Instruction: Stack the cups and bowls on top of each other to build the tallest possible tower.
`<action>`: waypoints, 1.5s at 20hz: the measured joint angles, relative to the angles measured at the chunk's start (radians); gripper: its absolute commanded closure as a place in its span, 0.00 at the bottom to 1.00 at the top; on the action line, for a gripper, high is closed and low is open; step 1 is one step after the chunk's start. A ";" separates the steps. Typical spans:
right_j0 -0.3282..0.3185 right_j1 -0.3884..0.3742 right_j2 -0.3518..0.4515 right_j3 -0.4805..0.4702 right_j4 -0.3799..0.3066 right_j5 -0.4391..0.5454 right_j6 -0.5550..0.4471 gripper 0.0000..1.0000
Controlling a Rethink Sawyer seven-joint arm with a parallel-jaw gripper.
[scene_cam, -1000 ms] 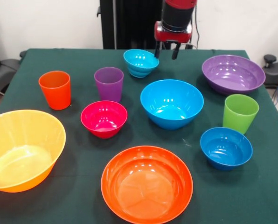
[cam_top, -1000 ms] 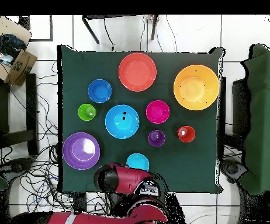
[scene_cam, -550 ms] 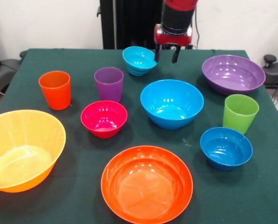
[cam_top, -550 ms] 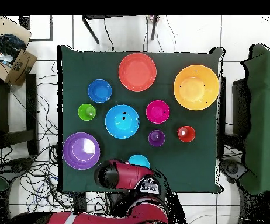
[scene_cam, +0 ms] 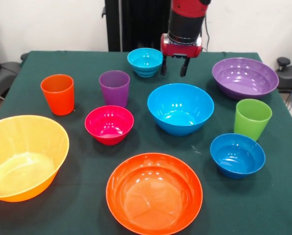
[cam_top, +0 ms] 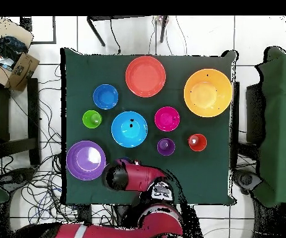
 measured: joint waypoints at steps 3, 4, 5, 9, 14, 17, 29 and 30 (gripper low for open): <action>-0.023 -0.002 0.014 -0.010 0.000 0.002 0.000 0.00; -0.030 -0.003 0.018 -0.011 0.000 0.004 0.000 0.00; -0.036 -0.004 0.022 -0.011 0.000 0.005 0.000 0.00; -0.070 -0.011 0.045 -0.010 0.000 0.016 0.000 0.00; -0.079 -0.016 0.055 -0.010 0.000 0.022 0.000 0.00; -0.076 -0.018 0.056 -0.010 0.000 0.027 0.000 0.00; -0.038 -0.018 0.056 -0.019 0.000 0.028 0.000 0.00; -0.036 -0.018 0.056 -0.020 0.000 0.027 0.000 0.00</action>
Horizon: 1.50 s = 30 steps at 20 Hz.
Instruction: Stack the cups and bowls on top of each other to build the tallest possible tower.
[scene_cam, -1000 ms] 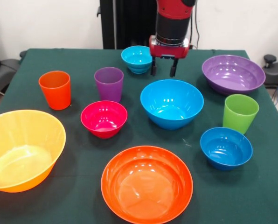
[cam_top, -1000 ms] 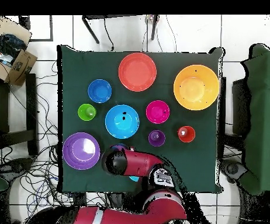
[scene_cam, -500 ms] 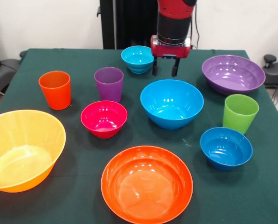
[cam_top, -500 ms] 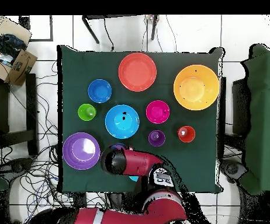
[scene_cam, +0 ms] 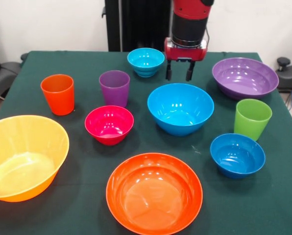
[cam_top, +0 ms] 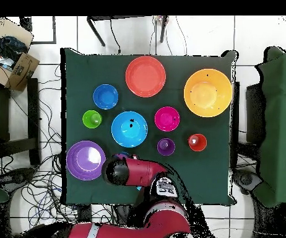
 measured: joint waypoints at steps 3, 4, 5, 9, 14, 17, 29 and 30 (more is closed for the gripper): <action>0.000 0.000 0.001 -0.005 0.000 0.000 0.000 0.00; 0.000 0.000 0.002 -0.006 0.000 0.000 0.000 0.00; -0.001 0.000 0.002 -0.009 0.000 0.000 0.000 0.00; -0.001 -0.003 0.004 -0.017 0.000 0.004 0.000 0.00; 0.018 -0.017 -0.006 -0.039 0.001 0.053 0.000 0.00; 0.046 -0.039 -0.017 -0.064 0.005 0.134 0.000 0.00; 0.098 -0.078 -0.031 -0.167 0.005 0.298 0.000 0.00; 0.102 -0.065 -0.036 -0.190 0.005 0.298 0.000 0.00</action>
